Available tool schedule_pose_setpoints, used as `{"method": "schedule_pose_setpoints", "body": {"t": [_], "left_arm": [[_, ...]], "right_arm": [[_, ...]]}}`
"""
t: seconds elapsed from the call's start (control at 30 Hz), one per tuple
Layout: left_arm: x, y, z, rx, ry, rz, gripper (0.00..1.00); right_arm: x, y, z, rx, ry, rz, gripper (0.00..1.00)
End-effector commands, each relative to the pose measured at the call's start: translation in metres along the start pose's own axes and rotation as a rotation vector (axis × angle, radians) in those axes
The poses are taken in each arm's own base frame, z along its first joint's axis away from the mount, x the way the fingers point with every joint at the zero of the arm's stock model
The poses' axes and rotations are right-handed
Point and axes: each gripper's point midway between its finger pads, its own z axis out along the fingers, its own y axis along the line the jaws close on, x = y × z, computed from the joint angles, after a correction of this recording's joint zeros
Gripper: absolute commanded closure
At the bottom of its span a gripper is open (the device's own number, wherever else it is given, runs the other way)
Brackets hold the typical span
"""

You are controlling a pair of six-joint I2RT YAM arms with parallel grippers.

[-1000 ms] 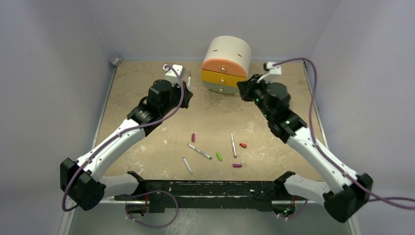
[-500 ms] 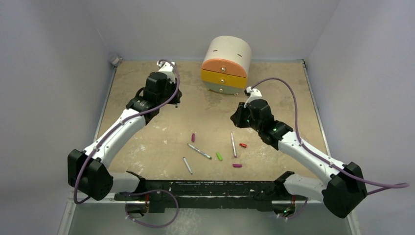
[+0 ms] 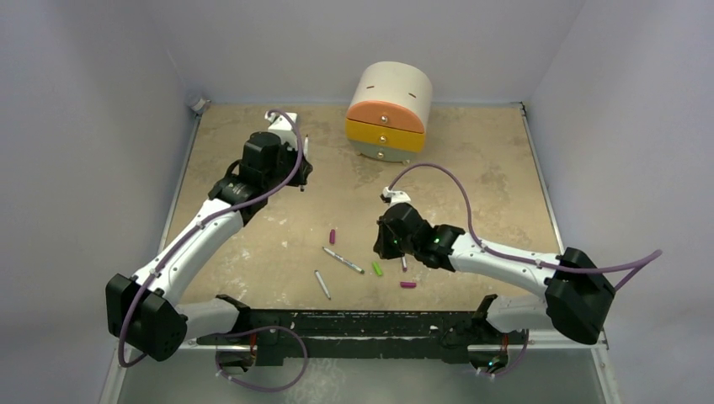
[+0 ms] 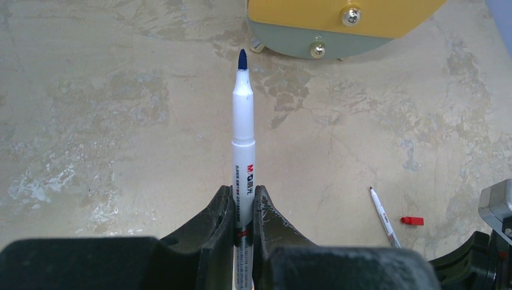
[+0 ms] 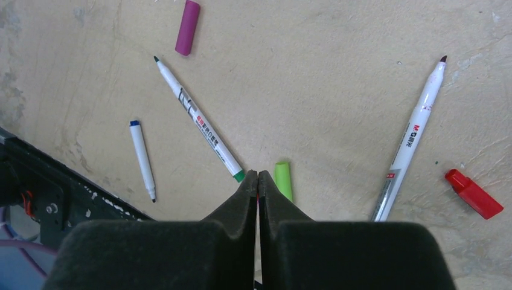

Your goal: Insert the pens into the pen caps

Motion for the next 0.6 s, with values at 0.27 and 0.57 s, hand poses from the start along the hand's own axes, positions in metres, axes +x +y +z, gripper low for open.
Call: {"method": "schedule_pose_setpoints", "body": {"t": [0.27, 0.57], "left_arm": [[-0.003, 0.0, -0.006, 0.008, -0.031, 0.0, 1.0], [0.001, 0.002, -0.006, 0.001, -0.025, 0.008, 1.0]], "right_arm": [[-0.015, 0.016, 0.007, 0.037, -0.024, 0.001, 0.73], [0.02, 0.011, 0.015, 0.062, 0.059, -0.006, 1.0]]}}
